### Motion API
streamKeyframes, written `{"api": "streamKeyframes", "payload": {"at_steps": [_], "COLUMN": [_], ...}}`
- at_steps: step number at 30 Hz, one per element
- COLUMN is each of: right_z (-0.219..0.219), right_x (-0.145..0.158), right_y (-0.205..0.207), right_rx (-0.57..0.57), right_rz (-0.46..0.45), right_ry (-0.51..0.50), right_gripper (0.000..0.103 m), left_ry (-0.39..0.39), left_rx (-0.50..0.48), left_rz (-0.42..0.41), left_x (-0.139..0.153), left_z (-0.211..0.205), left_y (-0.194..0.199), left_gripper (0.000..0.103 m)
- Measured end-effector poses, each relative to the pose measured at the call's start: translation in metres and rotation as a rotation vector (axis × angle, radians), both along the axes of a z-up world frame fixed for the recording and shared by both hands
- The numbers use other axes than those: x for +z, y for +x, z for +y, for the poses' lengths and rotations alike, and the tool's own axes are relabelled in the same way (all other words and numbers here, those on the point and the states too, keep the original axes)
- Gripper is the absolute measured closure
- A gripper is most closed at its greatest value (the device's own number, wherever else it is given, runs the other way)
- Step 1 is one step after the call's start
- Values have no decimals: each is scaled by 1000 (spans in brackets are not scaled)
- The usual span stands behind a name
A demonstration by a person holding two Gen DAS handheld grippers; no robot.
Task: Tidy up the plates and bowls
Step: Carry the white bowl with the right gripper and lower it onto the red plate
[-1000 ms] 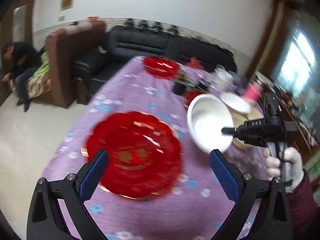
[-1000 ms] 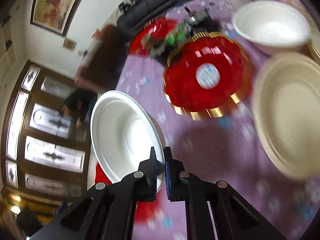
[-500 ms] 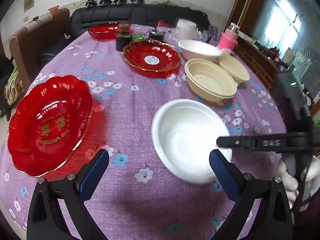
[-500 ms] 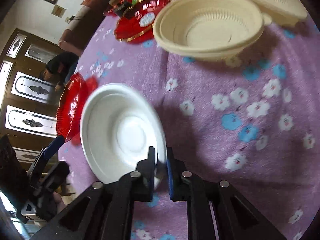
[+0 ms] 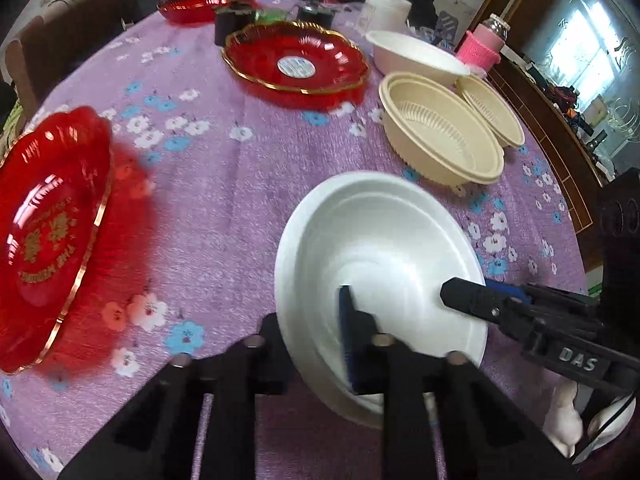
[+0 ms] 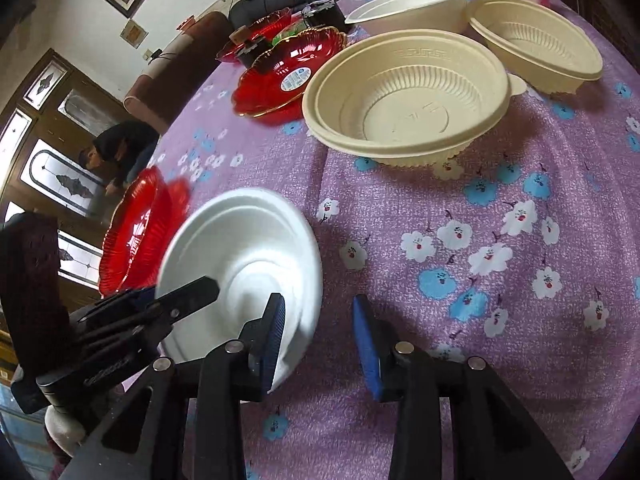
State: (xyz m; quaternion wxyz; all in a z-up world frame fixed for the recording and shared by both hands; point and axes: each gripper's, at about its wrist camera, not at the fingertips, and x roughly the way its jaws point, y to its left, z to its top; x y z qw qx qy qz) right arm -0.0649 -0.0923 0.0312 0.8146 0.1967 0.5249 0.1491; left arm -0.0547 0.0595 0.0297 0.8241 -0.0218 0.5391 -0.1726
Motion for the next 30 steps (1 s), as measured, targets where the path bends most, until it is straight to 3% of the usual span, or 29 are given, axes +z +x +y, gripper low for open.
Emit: {"api": "streamKeyframes", "payload": {"at_steps": [1,7,12,15,23,30], "right_z": [2,8,49,87,202,241], "right_x": [0,32,68,79,66,31], "right_y": [-1,-8,6,22,67,102], "right_rx": [2,12,67,115,241,235], "right_rz": [2,-98,-173,-199,-171,-76], "right_ry": [5,-2,2,18,-27,-53], "right_gripper": [89,90,90,90,90,89], "left_ry": [-1,-2,20,36,110,120], "left_rx": [2,14,91,176,332,360], "left_rz": [0,-100,-197,-212,-142,-60], "left_x": [0,35,71,80,50,14], "left_z": [0,14,59,101,192,226], "left_y": [-1,-19,-20,-13,22,58], "left_gripper": [89,88,88,88,88,86]}}
